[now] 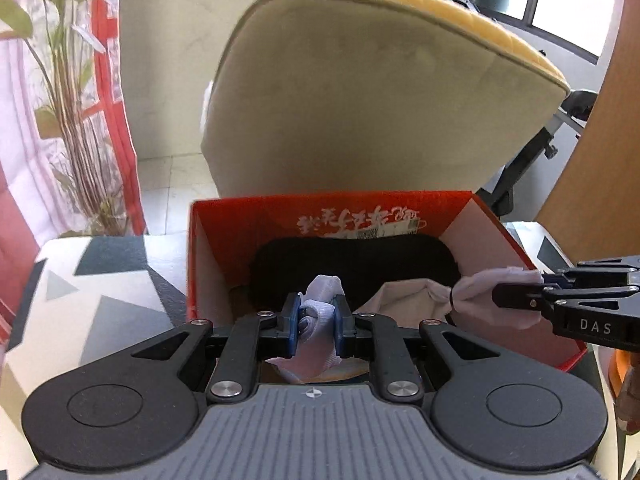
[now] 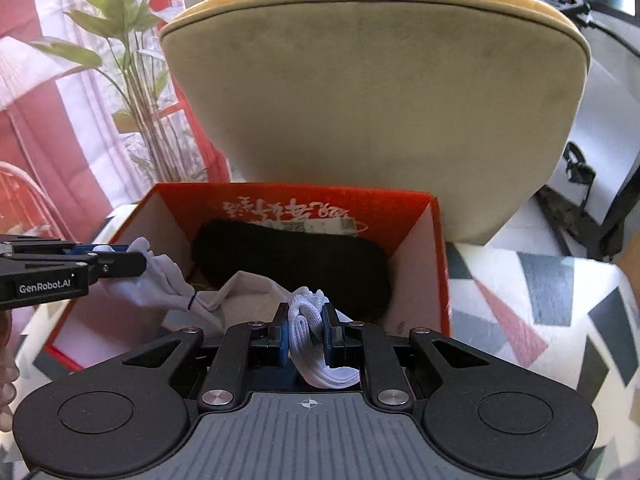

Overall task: Organize soft objects
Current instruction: 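Lower the white socks into the box and open the right gripper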

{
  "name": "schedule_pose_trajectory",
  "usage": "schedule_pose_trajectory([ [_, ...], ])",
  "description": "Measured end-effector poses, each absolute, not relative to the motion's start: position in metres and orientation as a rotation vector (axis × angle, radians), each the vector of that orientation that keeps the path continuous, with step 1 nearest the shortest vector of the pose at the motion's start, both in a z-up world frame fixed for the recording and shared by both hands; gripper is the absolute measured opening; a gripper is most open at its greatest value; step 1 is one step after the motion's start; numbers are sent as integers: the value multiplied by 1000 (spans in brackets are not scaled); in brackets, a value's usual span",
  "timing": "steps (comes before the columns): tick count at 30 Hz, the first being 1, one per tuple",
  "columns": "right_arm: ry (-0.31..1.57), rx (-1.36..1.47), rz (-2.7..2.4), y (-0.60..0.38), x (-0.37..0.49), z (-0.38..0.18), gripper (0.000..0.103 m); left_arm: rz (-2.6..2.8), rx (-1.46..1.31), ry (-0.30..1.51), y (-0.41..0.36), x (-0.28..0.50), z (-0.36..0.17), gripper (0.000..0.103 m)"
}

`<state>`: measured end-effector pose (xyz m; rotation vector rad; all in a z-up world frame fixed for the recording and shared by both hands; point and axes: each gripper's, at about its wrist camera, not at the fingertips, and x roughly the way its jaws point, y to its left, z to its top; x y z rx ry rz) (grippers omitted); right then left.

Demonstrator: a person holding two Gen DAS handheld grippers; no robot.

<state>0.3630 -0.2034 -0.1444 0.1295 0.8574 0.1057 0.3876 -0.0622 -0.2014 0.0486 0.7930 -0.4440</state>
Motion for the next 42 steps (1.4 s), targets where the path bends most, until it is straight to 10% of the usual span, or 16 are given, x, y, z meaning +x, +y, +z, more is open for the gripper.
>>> schedule_pose_trajectory([
  [27, 960, 70, 89, -191, 395, -190, 15, -424, 122, 896, -74, 415, -227, 20],
  [31, 942, 41, 72, -193, 390, -184, 23, -420, 119, 890, -69, 413, -222, 53],
  [34, 905, 33, 58, -196, 383, -173, 32, -433, 106, 855, -65, 405, -210, 60],
  [42, 720, 72, 60, -210, 338, -133, 92, -437, 65, 709, -49, 361, -165, 102],
])
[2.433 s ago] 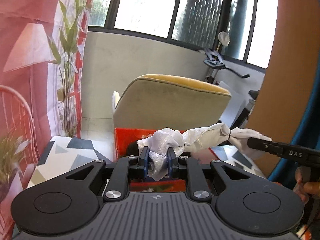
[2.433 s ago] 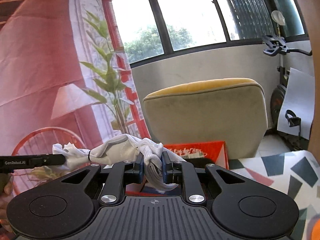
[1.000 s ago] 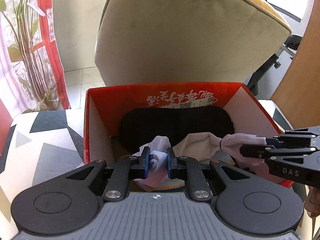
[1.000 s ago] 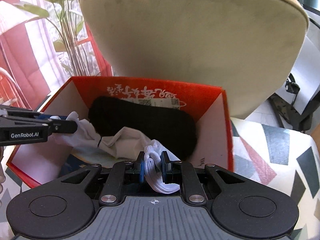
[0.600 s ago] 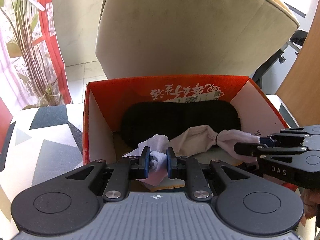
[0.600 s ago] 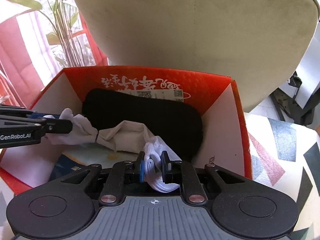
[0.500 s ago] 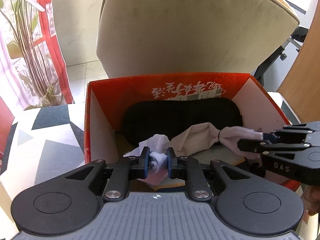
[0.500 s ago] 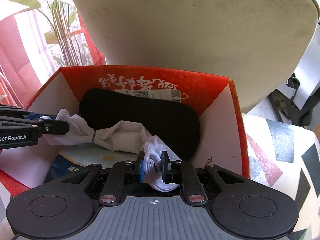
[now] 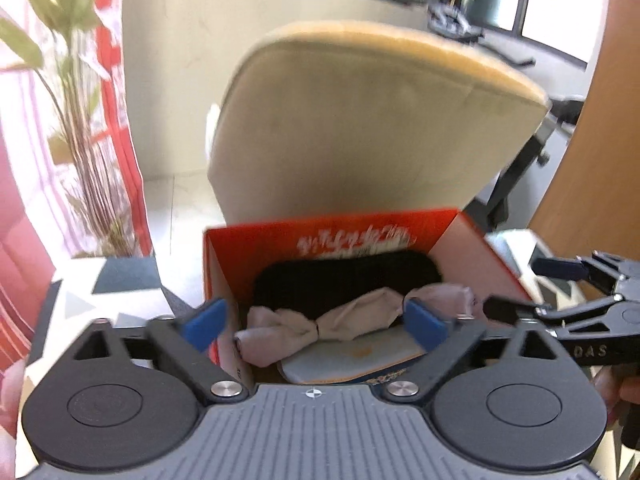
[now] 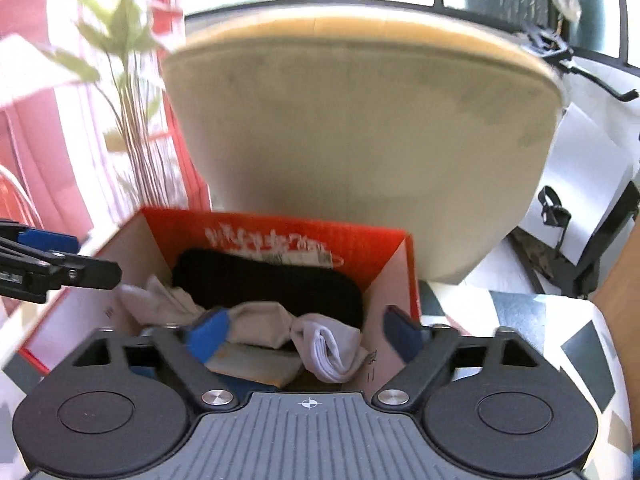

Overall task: Organize soft objects
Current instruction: 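Lower the white socks into the box and open the right gripper, then withdraw the right tool to the pile above the grey knit towel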

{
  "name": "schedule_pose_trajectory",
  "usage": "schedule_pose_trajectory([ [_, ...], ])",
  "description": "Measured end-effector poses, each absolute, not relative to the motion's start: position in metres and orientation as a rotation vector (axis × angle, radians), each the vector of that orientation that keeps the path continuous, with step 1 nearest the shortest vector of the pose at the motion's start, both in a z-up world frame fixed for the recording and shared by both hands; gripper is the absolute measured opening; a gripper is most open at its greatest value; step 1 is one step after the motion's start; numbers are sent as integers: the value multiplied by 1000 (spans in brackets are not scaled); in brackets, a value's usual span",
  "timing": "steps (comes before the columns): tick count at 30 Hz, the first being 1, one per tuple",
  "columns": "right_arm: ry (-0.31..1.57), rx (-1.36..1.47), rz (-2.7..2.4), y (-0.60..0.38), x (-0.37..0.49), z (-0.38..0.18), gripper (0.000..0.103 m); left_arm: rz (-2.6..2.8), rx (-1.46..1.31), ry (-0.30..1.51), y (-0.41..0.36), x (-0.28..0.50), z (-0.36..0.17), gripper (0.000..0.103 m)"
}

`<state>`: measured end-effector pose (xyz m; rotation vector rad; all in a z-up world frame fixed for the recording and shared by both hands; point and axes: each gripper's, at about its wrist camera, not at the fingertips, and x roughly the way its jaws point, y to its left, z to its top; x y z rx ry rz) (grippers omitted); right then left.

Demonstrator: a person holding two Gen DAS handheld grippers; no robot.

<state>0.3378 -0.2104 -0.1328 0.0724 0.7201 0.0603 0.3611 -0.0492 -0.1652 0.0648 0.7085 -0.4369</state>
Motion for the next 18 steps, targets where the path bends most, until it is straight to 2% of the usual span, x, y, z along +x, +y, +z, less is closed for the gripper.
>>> schedule_pose_trajectory([
  [1, 703, 78, 61, -212, 330, -128, 100, -433, 64, 693, -48, 354, -160, 103],
  [2, 685, 86, 62, -213, 322, -124, 103, -425, 64, 681, -46, 346, -155, 103],
  [10, 601, 142, 42, -219, 257, -104, 103, -352, 121, 574, -33, 276, -141, 103],
  [18, 562, 223, 9, -212, 189, -116, 103, -324, 36, 575, 12, 200, -164, 103],
])
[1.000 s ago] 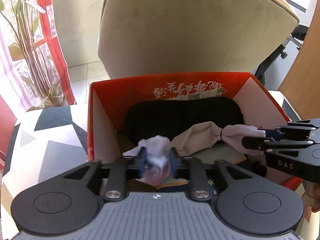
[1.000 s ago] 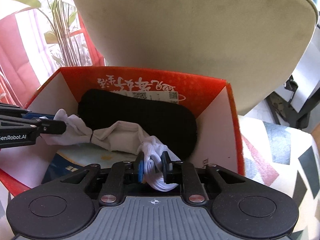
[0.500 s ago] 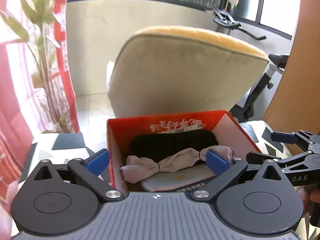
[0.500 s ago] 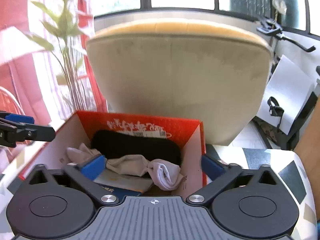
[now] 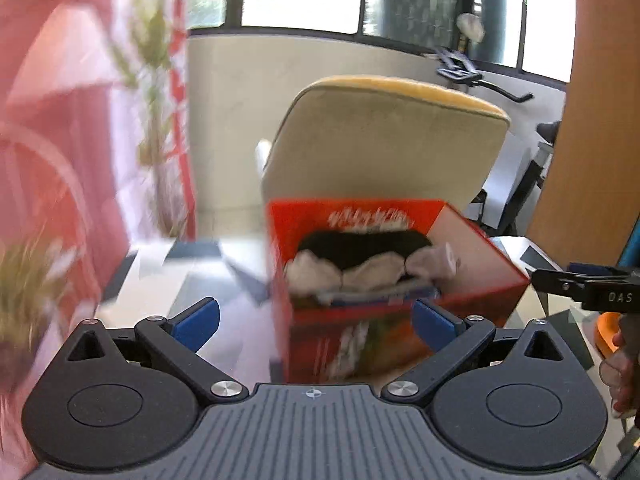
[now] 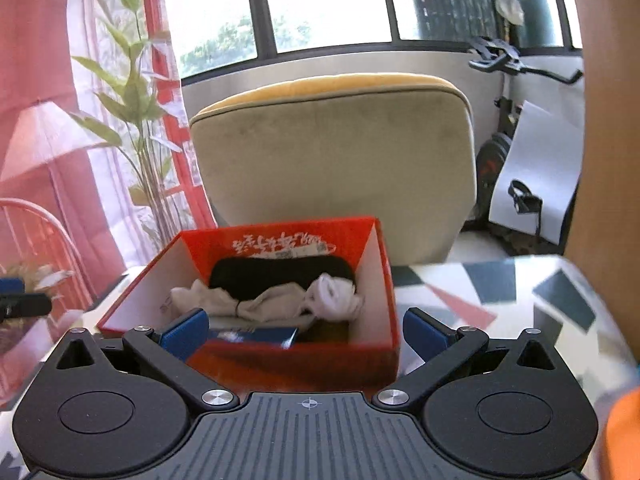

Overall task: Organize soft objects
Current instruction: 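Withdraw the right tool to the pile above the grey knit towel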

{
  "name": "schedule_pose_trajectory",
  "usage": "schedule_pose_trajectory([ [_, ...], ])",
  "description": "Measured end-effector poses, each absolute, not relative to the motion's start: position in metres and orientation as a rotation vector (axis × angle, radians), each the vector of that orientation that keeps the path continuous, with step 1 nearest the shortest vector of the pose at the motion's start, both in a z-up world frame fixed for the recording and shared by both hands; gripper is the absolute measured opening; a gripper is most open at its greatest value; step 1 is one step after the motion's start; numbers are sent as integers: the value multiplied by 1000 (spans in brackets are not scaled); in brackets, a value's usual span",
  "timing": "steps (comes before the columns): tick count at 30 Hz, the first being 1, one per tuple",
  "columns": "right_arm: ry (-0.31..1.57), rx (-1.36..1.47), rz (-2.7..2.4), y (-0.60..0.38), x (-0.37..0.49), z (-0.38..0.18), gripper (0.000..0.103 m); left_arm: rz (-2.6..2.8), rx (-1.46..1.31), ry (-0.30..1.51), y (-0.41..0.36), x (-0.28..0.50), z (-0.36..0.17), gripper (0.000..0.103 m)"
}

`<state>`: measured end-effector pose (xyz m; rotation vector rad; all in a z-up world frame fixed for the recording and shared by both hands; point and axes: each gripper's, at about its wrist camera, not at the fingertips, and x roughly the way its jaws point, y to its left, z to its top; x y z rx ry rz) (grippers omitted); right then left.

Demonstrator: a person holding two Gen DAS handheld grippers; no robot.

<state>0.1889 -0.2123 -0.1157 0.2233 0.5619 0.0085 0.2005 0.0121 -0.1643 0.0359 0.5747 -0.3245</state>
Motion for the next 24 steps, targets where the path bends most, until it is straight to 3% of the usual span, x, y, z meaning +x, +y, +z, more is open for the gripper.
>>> schedule_pose_trajectory([
  [9, 616, 200, 3, -194, 125, -166, 103, -284, -78, 655, 35, 154, -203, 100],
  [14, 694, 197, -7, -189, 105, -195, 101, -348, -108, 698, 22, 136, -225, 82],
  [21, 750, 208, -12, -194, 89, -212, 100, -378, -77, 702, 16, 126, -236, 46],
  [24, 785, 190, -40, -196, 88, -220, 94, -384, -75, 714, 14, 124, -240, 44],
])
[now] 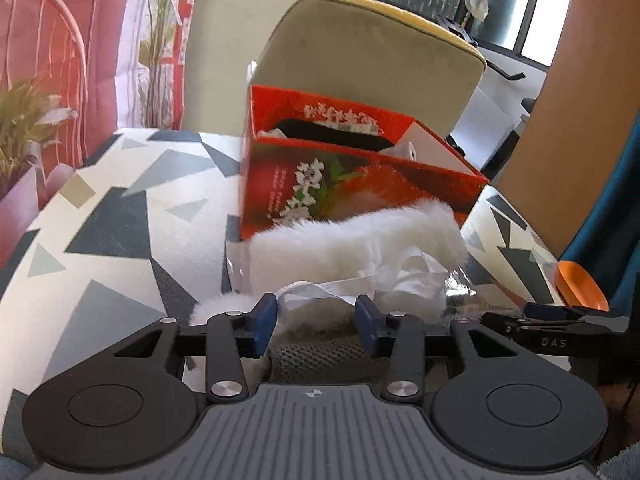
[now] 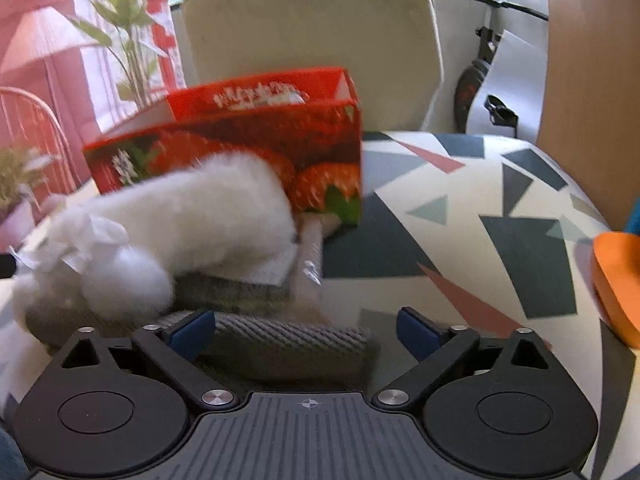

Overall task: Organize soft objects
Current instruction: 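Withdraw the right tool to the pile above the grey knit towel, then lower the right tool onto the grey knit towel and close it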

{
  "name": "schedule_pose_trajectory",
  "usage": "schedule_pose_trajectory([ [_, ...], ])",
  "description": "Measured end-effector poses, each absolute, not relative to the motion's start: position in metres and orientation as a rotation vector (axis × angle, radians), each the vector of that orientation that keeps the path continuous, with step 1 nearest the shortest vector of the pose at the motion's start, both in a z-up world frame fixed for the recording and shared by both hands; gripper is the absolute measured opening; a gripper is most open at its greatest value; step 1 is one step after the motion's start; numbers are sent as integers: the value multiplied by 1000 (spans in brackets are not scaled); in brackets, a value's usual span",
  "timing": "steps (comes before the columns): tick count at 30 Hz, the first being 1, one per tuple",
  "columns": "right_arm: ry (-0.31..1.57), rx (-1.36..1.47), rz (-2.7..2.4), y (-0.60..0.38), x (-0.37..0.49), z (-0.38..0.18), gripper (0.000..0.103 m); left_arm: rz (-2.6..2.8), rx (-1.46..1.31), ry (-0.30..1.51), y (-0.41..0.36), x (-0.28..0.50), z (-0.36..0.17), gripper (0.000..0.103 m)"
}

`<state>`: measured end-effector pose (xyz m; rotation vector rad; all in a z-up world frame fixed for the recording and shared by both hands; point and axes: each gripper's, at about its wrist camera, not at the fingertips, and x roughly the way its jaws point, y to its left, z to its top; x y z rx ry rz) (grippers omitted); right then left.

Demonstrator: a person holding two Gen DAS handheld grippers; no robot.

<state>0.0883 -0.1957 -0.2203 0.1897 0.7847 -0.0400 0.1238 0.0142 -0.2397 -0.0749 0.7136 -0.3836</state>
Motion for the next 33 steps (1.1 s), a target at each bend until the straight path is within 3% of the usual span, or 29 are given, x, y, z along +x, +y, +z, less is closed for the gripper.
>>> schedule_pose_trajectory([
  [21, 874, 235, -14, -201, 90, -249, 73, -476, -142, 777, 18, 120, -245, 44],
  [33, 880, 219, -1, -198, 90, -248, 69, -386, -102, 870, 19, 153, -284, 45],
])
